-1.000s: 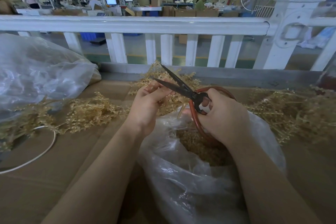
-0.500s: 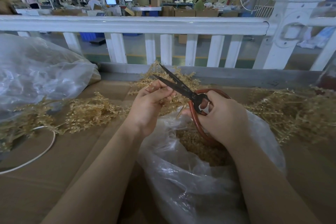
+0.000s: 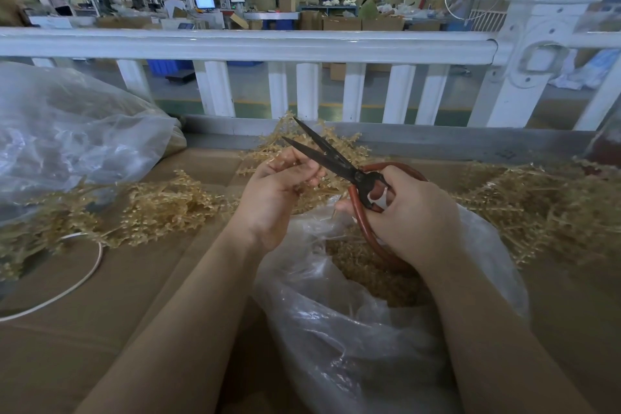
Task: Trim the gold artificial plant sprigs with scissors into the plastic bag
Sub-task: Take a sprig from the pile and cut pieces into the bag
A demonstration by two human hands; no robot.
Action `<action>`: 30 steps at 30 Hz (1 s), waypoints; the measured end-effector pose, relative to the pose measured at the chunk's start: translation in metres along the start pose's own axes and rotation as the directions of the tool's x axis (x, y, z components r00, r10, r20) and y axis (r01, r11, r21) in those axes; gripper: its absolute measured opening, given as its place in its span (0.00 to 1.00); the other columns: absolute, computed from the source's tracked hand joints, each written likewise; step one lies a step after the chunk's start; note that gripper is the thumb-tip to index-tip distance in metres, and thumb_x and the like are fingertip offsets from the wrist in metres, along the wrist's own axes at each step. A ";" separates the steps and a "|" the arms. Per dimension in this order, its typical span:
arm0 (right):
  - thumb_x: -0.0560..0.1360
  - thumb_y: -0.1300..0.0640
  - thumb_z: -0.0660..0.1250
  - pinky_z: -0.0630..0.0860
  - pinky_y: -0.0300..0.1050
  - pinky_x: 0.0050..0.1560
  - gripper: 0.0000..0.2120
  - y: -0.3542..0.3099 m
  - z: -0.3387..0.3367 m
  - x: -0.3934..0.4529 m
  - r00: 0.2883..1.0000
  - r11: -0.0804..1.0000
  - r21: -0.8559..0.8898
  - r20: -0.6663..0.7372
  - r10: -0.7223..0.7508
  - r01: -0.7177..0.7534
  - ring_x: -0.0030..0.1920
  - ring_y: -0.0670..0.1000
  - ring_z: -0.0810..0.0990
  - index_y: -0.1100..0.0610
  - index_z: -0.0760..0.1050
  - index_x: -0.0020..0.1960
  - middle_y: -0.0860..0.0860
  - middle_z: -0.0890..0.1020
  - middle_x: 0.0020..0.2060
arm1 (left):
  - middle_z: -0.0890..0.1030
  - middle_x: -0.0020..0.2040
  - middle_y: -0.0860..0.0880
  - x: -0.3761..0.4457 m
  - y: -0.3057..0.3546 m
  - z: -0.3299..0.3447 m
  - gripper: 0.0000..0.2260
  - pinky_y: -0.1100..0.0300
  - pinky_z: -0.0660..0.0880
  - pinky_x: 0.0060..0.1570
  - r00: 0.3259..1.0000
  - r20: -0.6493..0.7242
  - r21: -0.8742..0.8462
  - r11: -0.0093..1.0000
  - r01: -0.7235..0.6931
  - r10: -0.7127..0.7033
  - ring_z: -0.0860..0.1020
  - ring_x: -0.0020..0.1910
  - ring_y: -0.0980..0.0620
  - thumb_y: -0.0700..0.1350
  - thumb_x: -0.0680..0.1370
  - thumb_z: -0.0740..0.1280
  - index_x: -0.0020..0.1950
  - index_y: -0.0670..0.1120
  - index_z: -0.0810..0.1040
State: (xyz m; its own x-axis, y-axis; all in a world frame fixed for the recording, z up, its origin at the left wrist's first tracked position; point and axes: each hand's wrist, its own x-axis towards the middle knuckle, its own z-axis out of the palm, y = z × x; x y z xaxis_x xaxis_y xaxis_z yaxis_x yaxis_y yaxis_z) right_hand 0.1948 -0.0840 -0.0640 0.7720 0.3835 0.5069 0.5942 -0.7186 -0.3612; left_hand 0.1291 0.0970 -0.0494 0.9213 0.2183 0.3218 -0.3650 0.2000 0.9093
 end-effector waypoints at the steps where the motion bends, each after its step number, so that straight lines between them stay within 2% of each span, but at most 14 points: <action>1: 0.70 0.26 0.66 0.74 0.37 0.34 0.24 0.000 0.000 0.000 1.000 1.000 -0.001 0.003 0.004 -0.004 0.34 0.41 0.76 0.46 0.76 0.48 0.41 0.80 0.36 | 0.79 0.35 0.51 0.000 0.000 0.000 0.08 0.60 0.68 0.43 1.000 0.001 0.004 1.000 -0.002 0.002 0.73 0.36 0.55 0.35 0.78 0.64 0.43 0.45 0.79; 7: 0.69 0.24 0.65 0.76 0.39 0.35 0.27 0.000 0.001 0.000 1.000 1.000 -0.020 -0.009 0.014 -0.014 0.35 0.44 0.78 0.46 0.77 0.49 0.42 0.81 0.36 | 0.78 0.36 0.50 0.000 0.000 0.001 0.07 0.62 0.69 0.41 1.000 -0.009 0.015 1.000 0.001 -0.001 0.74 0.36 0.55 0.35 0.78 0.64 0.43 0.45 0.77; 11: 0.71 0.26 0.66 0.66 0.33 0.30 0.22 0.001 0.001 0.000 1.000 0.999 -0.035 0.008 0.022 -0.022 0.33 0.41 0.75 0.44 0.73 0.46 0.40 0.78 0.33 | 0.78 0.37 0.50 0.001 0.000 0.001 0.02 0.61 0.71 0.42 0.998 -0.050 0.021 0.999 0.031 -0.030 0.75 0.38 0.54 0.41 0.73 0.66 0.43 0.46 0.78; 13: 0.71 0.27 0.67 0.64 0.33 0.29 0.21 0.002 0.002 0.001 1.000 0.999 -0.048 0.016 0.024 -0.023 0.32 0.38 0.73 0.44 0.73 0.46 0.40 0.78 0.32 | 0.81 0.40 0.50 0.002 0.000 0.001 0.04 0.62 0.73 0.42 0.996 -0.089 -0.026 0.999 0.018 -0.020 0.78 0.39 0.54 0.42 0.73 0.66 0.44 0.48 0.80; 15: 0.71 0.25 0.66 0.65 0.34 0.30 0.22 0.002 0.002 0.001 1.000 0.998 -0.055 0.023 0.016 -0.014 0.32 0.39 0.73 0.43 0.73 0.46 0.40 0.78 0.33 | 0.83 0.44 0.50 0.003 -0.001 0.000 0.05 0.64 0.75 0.41 0.992 -0.125 -0.071 0.997 -0.024 0.015 0.81 0.41 0.55 0.40 0.75 0.67 0.48 0.48 0.80; 18: 0.71 0.27 0.67 0.64 0.34 0.30 0.20 0.002 0.002 0.001 1.000 0.999 -0.048 0.011 0.006 -0.006 0.33 0.41 0.75 0.42 0.72 0.47 0.40 0.78 0.33 | 0.80 0.51 0.44 0.004 -0.002 -0.003 0.10 0.64 0.75 0.40 0.981 -0.190 -0.062 0.997 -0.055 0.042 0.80 0.42 0.53 0.41 0.75 0.71 0.56 0.46 0.80; 23: 0.71 0.24 0.65 0.73 0.37 0.32 0.24 0.004 0.002 0.000 1.000 0.998 -0.062 0.002 0.009 -0.009 0.33 0.41 0.76 0.46 0.75 0.46 0.41 0.79 0.33 | 0.84 0.46 0.44 0.005 -0.004 -0.009 0.12 0.58 0.74 0.41 0.978 -0.183 0.067 0.994 -0.088 0.099 0.80 0.39 0.50 0.44 0.74 0.71 0.52 0.35 0.79; 27: 0.69 0.22 0.61 0.69 0.35 0.32 0.26 0.002 0.001 0.000 0.999 1.000 -0.009 0.040 0.009 -0.008 0.36 0.43 0.78 0.44 0.74 0.49 0.40 0.80 0.37 | 0.84 0.43 0.45 0.006 -0.005 -0.007 0.20 0.63 0.76 0.42 0.984 -0.158 0.031 0.996 -0.080 0.084 0.79 0.37 0.53 0.43 0.75 0.70 0.57 0.28 0.75; 30: 0.70 0.26 0.66 0.67 0.33 0.32 0.23 0.003 0.003 0.000 0.999 1.000 0.006 0.036 0.012 -0.013 0.40 0.45 0.79 0.44 0.74 0.50 0.40 0.81 0.39 | 0.83 0.40 0.47 0.005 -0.007 -0.007 0.14 0.66 0.75 0.37 0.990 -0.129 0.024 0.998 -0.062 0.064 0.79 0.35 0.54 0.39 0.79 0.66 0.58 0.28 0.74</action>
State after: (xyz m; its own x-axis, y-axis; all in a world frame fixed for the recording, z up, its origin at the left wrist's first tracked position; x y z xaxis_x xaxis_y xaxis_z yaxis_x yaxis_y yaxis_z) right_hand 0.1970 -0.0845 -0.0671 0.7870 0.3955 0.4736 0.5857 -0.7201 -0.3720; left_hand 0.1352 0.1037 -0.0563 0.8709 0.3521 0.3428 -0.4178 0.1634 0.8937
